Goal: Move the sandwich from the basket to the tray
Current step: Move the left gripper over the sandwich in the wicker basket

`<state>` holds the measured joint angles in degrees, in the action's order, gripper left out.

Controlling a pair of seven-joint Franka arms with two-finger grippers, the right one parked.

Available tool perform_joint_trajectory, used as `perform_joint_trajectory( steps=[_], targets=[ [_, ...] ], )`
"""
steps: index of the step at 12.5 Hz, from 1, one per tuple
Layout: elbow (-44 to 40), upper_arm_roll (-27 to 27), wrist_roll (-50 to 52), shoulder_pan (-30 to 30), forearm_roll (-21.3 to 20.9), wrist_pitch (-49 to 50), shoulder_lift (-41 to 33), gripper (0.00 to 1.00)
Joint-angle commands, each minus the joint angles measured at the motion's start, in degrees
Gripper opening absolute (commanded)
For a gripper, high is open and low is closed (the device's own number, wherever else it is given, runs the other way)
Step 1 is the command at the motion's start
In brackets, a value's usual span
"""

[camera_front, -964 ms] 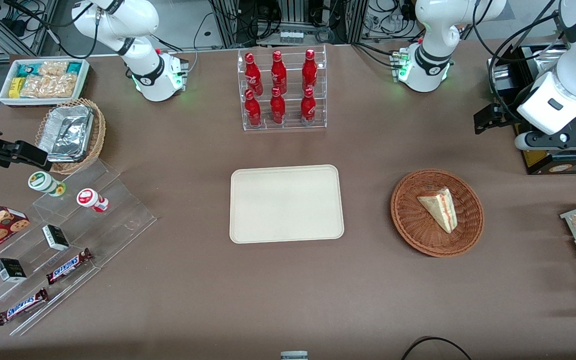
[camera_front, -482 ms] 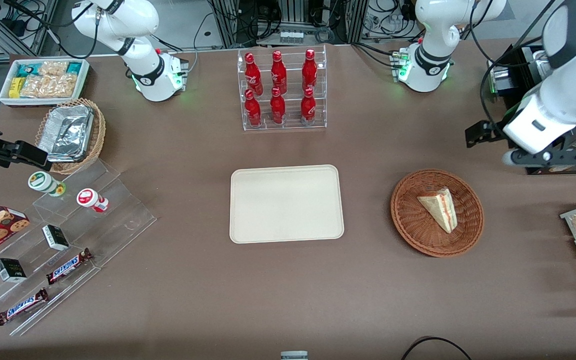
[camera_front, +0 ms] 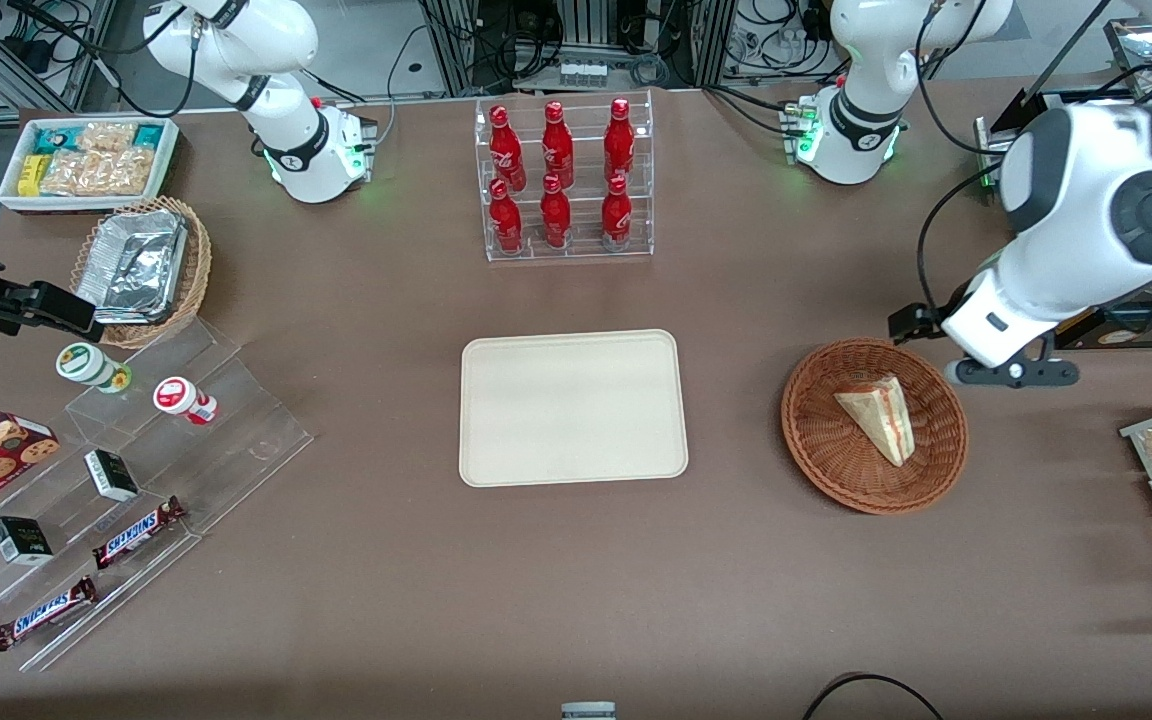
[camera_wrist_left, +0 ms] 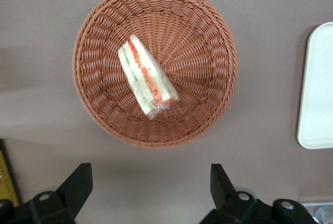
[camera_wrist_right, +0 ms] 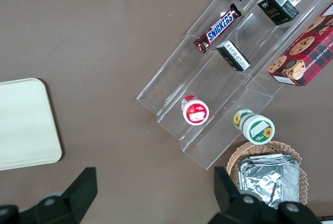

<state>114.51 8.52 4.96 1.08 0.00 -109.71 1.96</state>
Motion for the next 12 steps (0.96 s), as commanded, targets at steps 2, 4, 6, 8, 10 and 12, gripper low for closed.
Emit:
perform_joint_trajectory(
  steps=[2, 4, 6, 8, 10, 12],
  targets=[
    [7.1, 0.0, -0.6, 0.4, -0.9, -11.2, 1.1, 1.00],
    [9.7, -0.2, -0.5, 0.6, -0.9, -16.6, 2.4, 1.00],
    [10.1, -0.3, 0.3, 0.7, -0.9, -18.0, 3.5, 1.00],
    [10.3, -0.3, 0.8, 0.6, -0.9, -19.6, 4.1, 1.00],
    [11.5, -0.3, 4.1, 0.7, -0.9, -21.6, 4.1, 1.00],
    [12.1, -0.3, 9.9, 0.7, -0.9, -22.7, 4.0, 1.00]
  ],
)
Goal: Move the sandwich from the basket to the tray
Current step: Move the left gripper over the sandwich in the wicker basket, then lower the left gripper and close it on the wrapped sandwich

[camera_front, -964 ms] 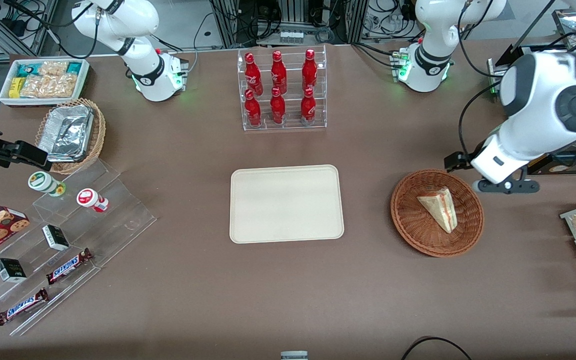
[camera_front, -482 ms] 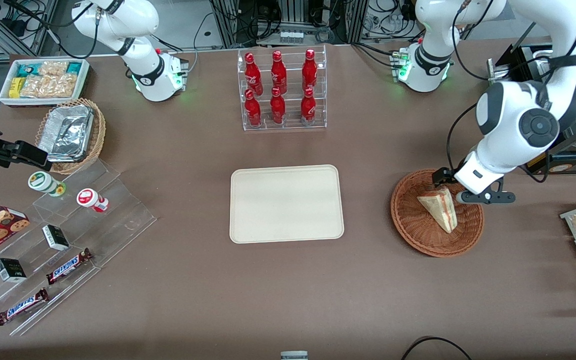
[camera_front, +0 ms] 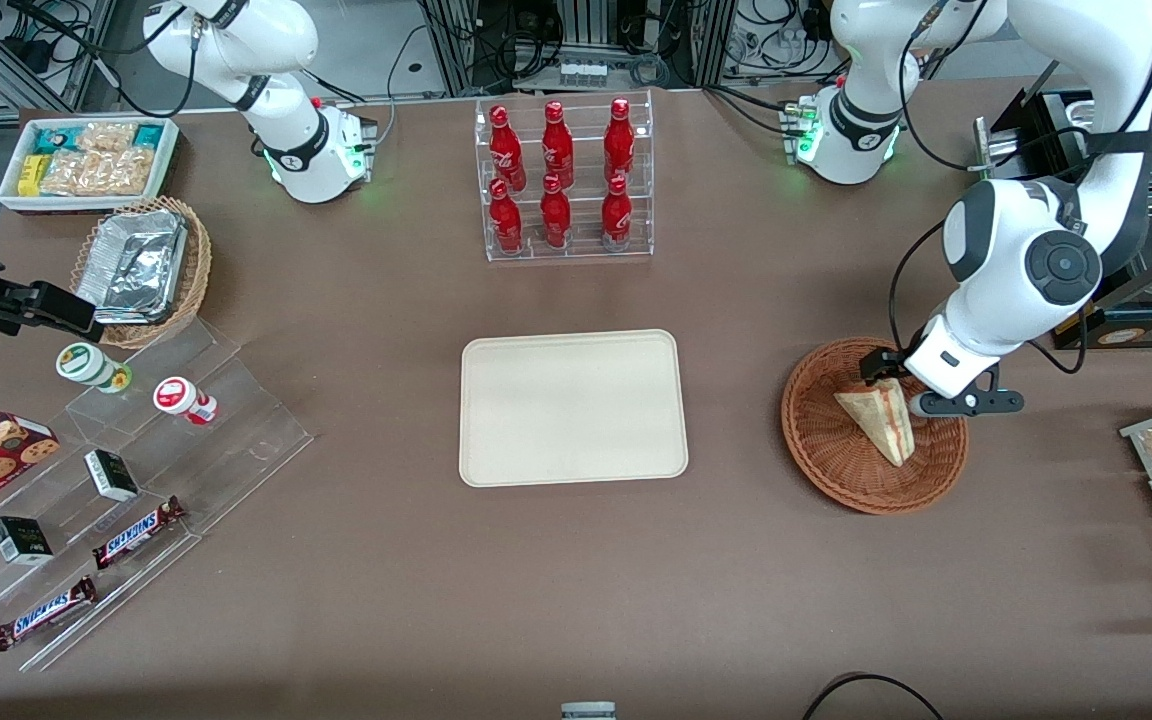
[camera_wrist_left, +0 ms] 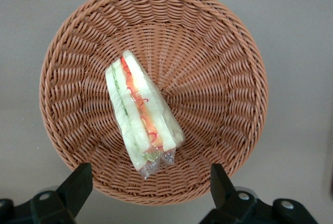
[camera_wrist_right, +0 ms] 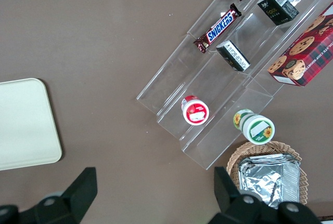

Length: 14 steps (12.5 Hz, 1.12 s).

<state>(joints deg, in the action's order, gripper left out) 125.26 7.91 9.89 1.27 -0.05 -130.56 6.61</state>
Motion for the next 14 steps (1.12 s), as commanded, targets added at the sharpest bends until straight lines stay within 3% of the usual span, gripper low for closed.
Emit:
perform_joint_trajectory(
  steps=[1, 7, 14],
  targets=[
    [1.3, 0.3, 7.5, 0.5, -0.8, -1.9, -0.6, 1.00],
    [6.0, 0.3, 21.4, 0.5, -0.7, -10.2, -0.5, 1.00],
    [5.4, 0.2, 23.4, 0.6, -0.7, -10.8, 2.8, 1.00]
  ],
)
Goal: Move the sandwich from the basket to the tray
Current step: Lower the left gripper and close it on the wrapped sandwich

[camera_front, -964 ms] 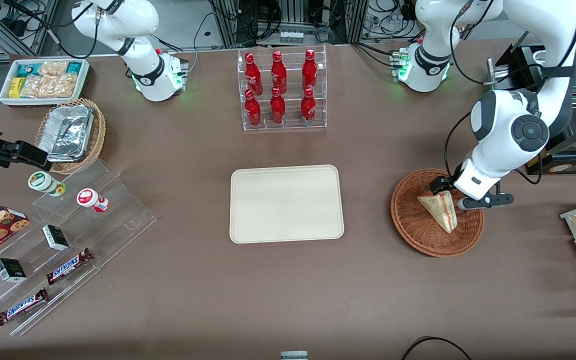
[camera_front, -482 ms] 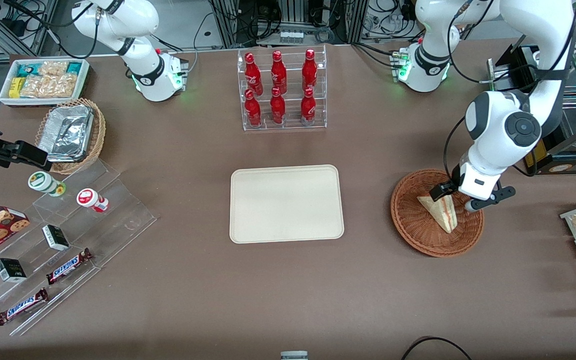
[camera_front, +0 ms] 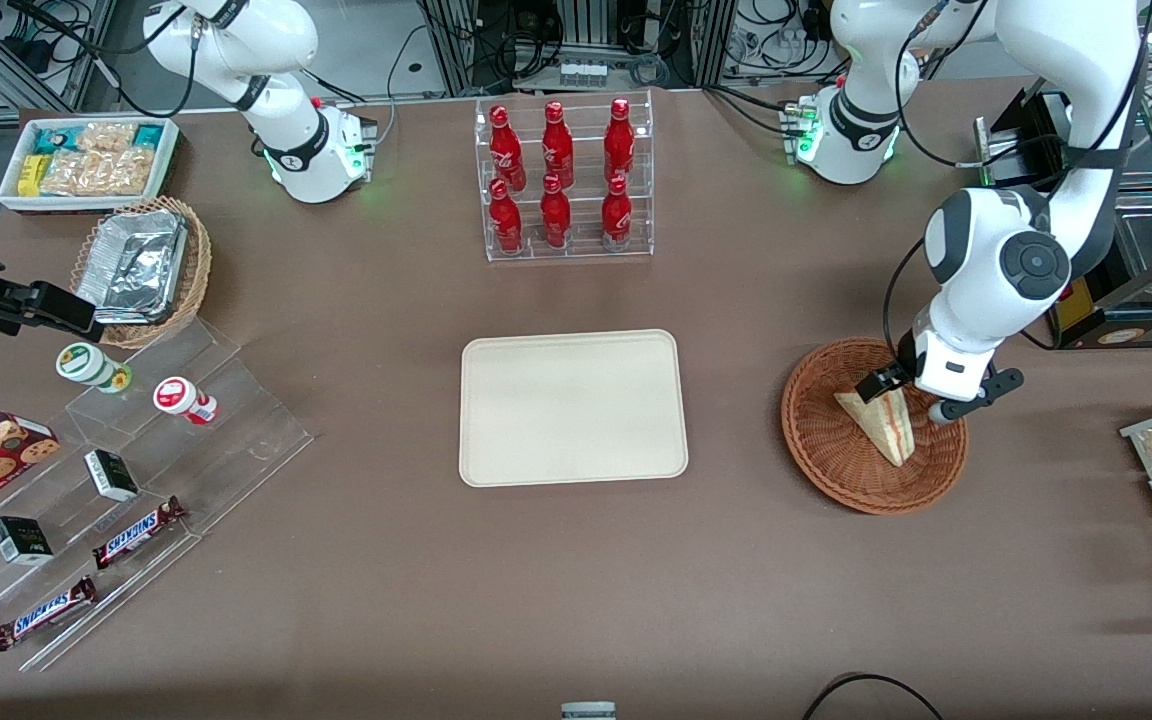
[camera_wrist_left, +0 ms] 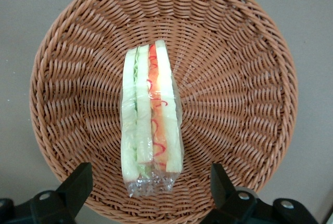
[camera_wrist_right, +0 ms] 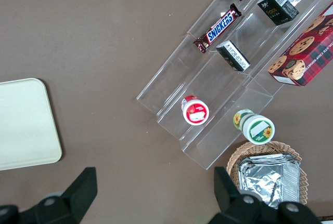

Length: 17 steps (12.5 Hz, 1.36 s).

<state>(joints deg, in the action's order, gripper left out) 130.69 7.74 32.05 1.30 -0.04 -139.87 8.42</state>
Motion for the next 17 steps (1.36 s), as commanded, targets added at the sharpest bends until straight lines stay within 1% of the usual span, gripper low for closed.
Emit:
perform_joint_trajectory(
  steps=[1, 7, 9, 10, 12, 13, 14, 16, 17],
  targets=[
    [-0.3, 0.3, 1.3, 0.5, -0.7, -1.8, 1.8, 1.00],
    [-2.5, -0.7, 1.2, 0.5, -0.7, -4.5, 6.5, 1.00],
    [-2.7, -0.9, 1.2, 0.5, -0.7, -4.4, 6.8, 1.00],
    [-2.7, -0.9, 1.3, 0.5, -0.7, -4.4, 6.8, 0.93],
    [-2.6, -0.9, 3.2, 0.5, -0.7, -4.2, 6.7, 0.29],
    [-2.7, -0.9, 3.6, 0.5, -0.7, -3.9, 6.5, 0.09],
    [-2.7, -0.9, 3.7, 0.3, -0.7, -3.3, 6.2, 0.00],
    [-4.3, -0.8, 3.8, 0.1, -0.7, 0.0, 5.7, 0.00],
    [-6.7, -0.7, 3.8, 0.1, -0.7, 3.8, 5.6, 0.00]
  ],
)
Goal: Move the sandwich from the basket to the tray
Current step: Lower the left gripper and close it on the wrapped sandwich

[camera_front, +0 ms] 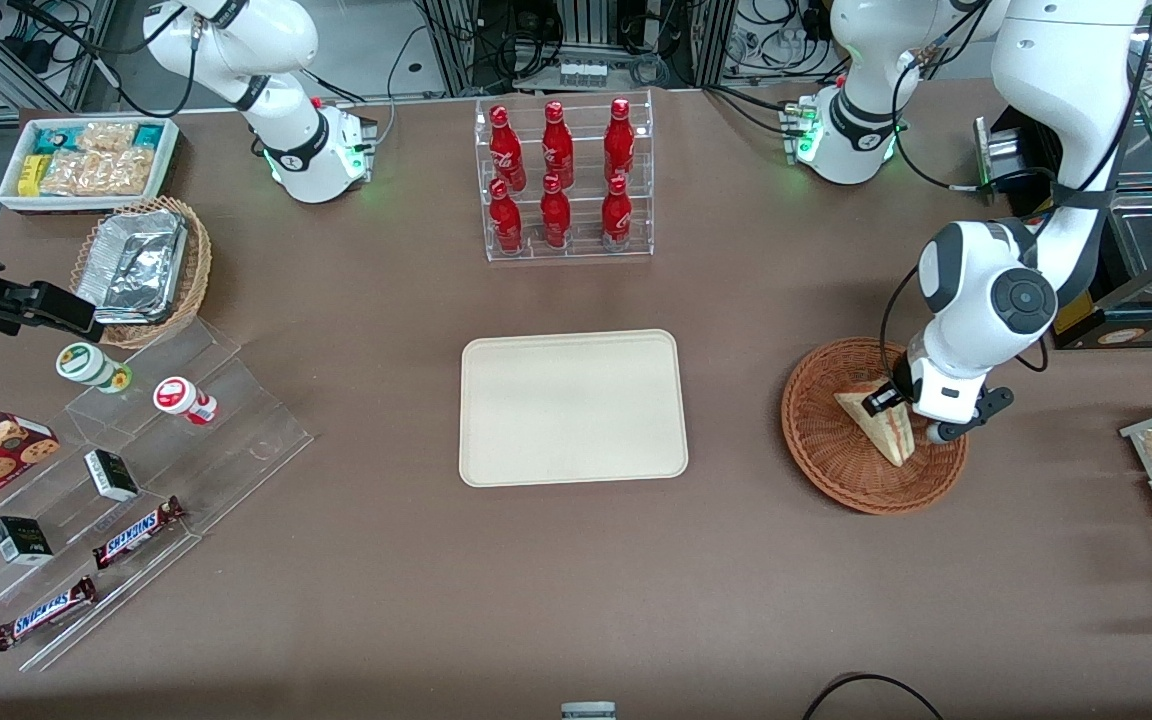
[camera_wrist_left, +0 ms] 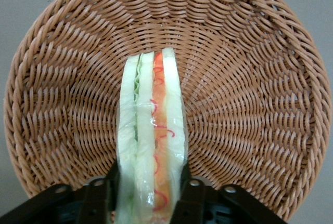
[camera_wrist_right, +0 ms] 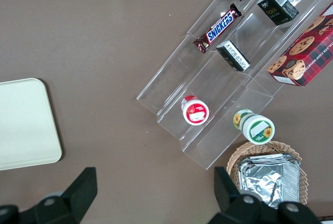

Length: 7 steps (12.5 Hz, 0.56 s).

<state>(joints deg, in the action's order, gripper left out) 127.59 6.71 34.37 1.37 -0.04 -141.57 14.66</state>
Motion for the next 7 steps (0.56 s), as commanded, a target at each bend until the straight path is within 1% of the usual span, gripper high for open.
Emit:
perform_joint_trajectory(
  steps=[1, 3, 4, 7],
  targets=[
    [-6.7, 0.4, 1.6, -0.1, -0.7, 10.3, -0.5, 0.00],
    [-12.3, 0.8, 1.5, -0.5, -0.7, 18.5, -0.2, 0.00],
    [-14.3, 0.8, 1.2, -1.7, -0.7, 21.2, -0.2, 0.00],
    [-15.6, 0.8, -0.5, -5.6, -0.7, 23.2, -0.2, 0.00]
  ],
)
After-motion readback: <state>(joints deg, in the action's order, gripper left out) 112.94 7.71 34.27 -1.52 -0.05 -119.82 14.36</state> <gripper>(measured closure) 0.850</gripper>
